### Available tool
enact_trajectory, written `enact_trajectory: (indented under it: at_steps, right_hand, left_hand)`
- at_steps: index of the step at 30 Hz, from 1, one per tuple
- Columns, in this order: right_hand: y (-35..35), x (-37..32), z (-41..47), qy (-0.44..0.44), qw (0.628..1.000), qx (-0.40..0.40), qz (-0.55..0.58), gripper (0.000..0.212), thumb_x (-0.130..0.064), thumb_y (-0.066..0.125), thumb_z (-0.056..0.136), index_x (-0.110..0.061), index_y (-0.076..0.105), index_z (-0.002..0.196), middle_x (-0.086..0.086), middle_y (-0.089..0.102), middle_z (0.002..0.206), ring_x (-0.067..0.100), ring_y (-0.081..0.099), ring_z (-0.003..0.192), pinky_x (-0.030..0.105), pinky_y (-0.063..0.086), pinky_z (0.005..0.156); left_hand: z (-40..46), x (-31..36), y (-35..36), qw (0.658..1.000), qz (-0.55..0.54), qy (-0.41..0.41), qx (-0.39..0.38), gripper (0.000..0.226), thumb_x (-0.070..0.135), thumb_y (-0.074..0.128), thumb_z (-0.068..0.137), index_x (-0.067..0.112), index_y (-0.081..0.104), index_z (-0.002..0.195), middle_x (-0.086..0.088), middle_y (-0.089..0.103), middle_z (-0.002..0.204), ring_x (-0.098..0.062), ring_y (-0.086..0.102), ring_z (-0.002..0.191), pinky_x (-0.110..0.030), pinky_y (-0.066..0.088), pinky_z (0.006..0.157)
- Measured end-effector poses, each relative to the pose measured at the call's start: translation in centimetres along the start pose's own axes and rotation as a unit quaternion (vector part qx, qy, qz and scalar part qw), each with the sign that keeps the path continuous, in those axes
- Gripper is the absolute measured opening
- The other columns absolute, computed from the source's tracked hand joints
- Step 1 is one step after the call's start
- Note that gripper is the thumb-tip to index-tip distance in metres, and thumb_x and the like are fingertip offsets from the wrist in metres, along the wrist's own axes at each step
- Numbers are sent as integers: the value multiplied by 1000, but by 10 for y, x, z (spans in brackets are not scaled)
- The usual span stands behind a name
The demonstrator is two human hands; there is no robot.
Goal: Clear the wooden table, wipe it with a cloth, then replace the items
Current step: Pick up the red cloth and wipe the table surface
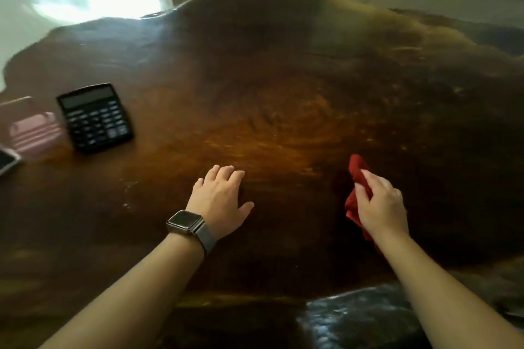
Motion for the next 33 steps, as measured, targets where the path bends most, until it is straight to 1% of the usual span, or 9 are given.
enact_trajectory:
  at_steps: [2, 3, 6, 14, 20, 24, 28, 31, 33]
  right_hand:
    - [29, -33, 6, -11, 999, -16, -40, 44, -39, 45, 104, -30, 49, 147, 2, 50, 151, 32, 40, 138, 55, 41, 107]
    - [32, -36, 8, -7, 999, -15, -48, 44, -40, 45, 104, -32, 49, 147, 2, 47, 154, 32, 35, 142, 57, 36, 110]
    - [65, -87, 7, -42, 998, -24, -45, 44, -45, 45, 102, -37, 50, 145, 2, 42, 158, 31, 27, 146, 59, 27, 114]
    - [129, -235, -24, -216, 974, -66, -19, 41, -49, 43, 101, -41, 55, 139, -4, 46, 155, 28, 28, 147, 57, 21, 117]
    - [181, -358, -73, -334, 936, -112, 7, 41, -54, 43, 97, -45, 59, 133, -10, 48, 153, 23, 28, 148, 54, 16, 118]
    - [214, -425, -129, -422, 893, -155, 5, 39, -54, 47, 96, -45, 60, 132, -13, 48, 153, 20, 28, 146, 49, 17, 115]
    - [225, -452, -209, -514, 830, -215, 17, 37, -53, 49, 97, -43, 63, 129, -14, 51, 150, 21, 34, 143, 48, 22, 111]
    - [222, -459, -287, -577, 764, -286, 49, 33, -48, 53, 98, -39, 66, 128, -14, 55, 146, 23, 39, 137, 49, 26, 106]
    - [222, -458, -341, -620, 699, -352, 53, 31, -43, 56, 99, -38, 66, 127, -15, 61, 139, 23, 44, 126, 48, 29, 101]
  left_hand:
    - [-17, -48, -9, 998, -10, -54, 18, 78, 59, 58, 84, 27, 29, 148, -1, 32, 156, -27, 22, 146, -51, 32, 113]
    - [-20, -56, -11, 997, -13, -66, 24, 78, 59, 58, 83, 27, 30, 148, -1, 33, 155, -27, 22, 146, -51, 33, 112]
    - [-49, -115, -17, 992, -18, -120, 38, 78, 59, 59, 83, 25, 32, 148, -2, 34, 154, -27, 24, 145, -50, 35, 111]
    - [-105, -206, -18, 975, -45, -208, 68, 81, 59, 61, 82, 22, 34, 148, -5, 35, 154, -29, 25, 145, -49, 33, 113]
    - [-148, -265, -39, 951, -77, -270, 127, 76, 50, 67, 81, 16, 41, 144, -8, 44, 146, -32, 33, 140, -50, 36, 110]
    - [-177, -297, -58, 932, -99, -297, 182, 63, 39, 65, 85, 13, 44, 139, -11, 51, 137, -34, 44, 130, -53, 42, 103]
    - [-199, -317, -79, 915, -111, -313, 228, 54, 36, 59, 89, 15, 45, 137, -11, 52, 134, -32, 46, 125, -52, 43, 99]
    - [-211, -322, -92, 909, -108, -315, 250, 49, 34, 56, 91, 16, 46, 136, -11, 53, 134, -33, 46, 125, -52, 43, 98]
    - [-214, -320, -96, 911, -102, -309, 251, 48, 32, 56, 91, 15, 48, 135, -11, 53, 133, -33, 46, 124, -53, 43, 97]
Point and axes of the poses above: each hand's wrist, its own z-axis towards the middle knuckle, its own y-axis out of the palm, x = y × z, the point moved 7 cm from there along z, towards the middle knuckle
